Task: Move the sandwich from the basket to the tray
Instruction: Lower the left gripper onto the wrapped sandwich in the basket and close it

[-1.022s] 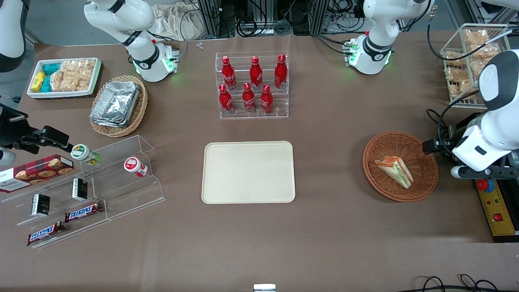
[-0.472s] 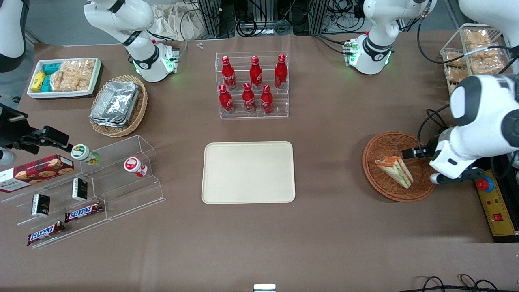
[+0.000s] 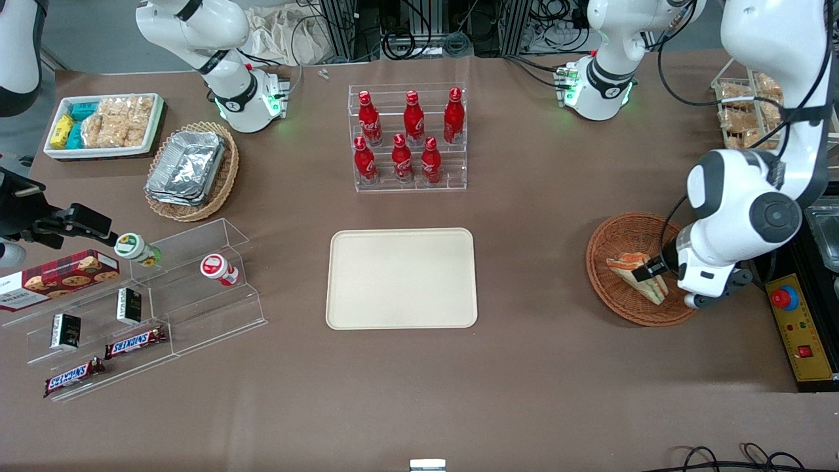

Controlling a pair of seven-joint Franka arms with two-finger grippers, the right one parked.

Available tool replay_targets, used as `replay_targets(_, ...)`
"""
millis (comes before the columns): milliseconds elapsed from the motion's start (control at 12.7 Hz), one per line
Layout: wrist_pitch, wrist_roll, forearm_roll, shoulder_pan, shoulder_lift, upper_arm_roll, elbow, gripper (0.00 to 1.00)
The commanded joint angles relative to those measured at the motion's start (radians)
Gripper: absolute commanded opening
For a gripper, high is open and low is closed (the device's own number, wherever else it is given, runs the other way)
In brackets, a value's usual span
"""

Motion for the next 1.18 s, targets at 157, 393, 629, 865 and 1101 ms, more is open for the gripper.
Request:
replay_targets(157,0.160,-0.060,-0.005,0.005,0.035,0.003,-0.088,0.94)
replay_targets(393,0.200,-0.072,-0.006,0.014,0.055,0.005,-0.107,0.79)
replay_targets(629,0.188,-0.108,-0.005,0.015,0.042,0.005,-0.101,0.24)
replay_targets(865,-0.030,-0.092,0.017,0.013,-0.007,0.002,-0.024,0.09)
replay_targets(1101,-0.342,-0.088,0.014,0.004,-0.007,-0.007,0.190,0.09)
